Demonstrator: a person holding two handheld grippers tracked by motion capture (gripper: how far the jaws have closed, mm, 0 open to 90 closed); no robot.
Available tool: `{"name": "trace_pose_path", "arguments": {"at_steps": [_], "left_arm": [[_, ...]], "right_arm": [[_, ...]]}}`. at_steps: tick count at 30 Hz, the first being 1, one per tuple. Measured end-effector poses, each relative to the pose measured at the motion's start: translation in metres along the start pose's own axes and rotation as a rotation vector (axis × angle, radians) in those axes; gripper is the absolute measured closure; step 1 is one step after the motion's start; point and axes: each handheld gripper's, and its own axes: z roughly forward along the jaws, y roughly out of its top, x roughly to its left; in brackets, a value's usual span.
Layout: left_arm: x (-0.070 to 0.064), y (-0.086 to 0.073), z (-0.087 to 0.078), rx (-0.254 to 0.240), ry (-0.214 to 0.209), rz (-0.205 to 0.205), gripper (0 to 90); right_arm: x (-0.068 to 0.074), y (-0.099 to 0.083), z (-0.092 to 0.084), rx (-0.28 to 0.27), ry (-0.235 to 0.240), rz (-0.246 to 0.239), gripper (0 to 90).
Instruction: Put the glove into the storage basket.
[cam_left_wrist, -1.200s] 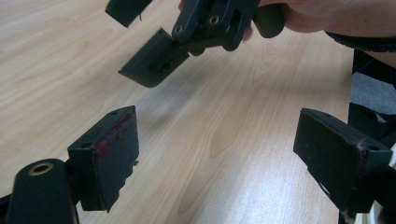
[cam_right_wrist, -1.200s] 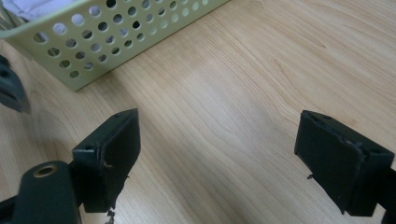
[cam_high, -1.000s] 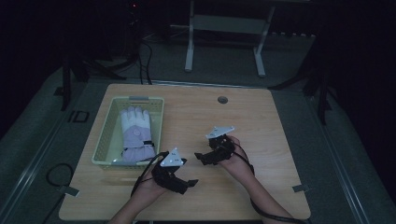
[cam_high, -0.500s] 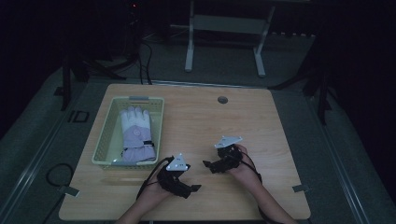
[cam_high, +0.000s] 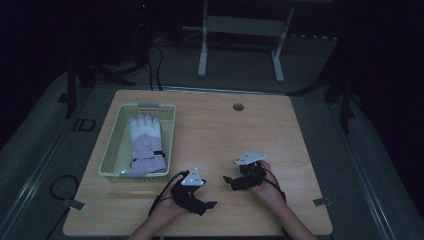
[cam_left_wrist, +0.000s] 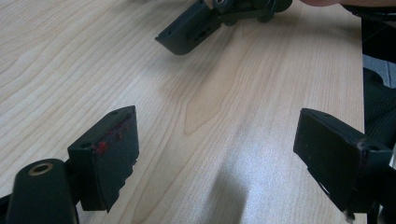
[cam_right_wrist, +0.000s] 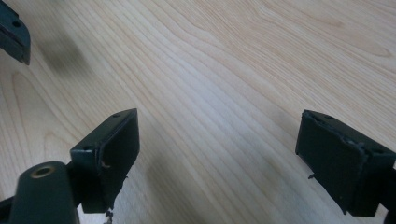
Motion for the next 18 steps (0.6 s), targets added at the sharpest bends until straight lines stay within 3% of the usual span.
{"name": "trace_pose_path", "arguments": {"at_steps": [9,18], "left_arm": [[0.001,-0.003,-0.001,-0.021,-0.007,-0.022,14.2],[0.002,-0.005,0.000,-0.018,-0.011,-0.021,14.2]], "right_arm": [[-0.001,-0.013,-0.003,-0.016,-0.022,-0.022,12.6],[-0.001,-0.015,0.000,-0.016,-0.031,-0.029,12.3]]}}
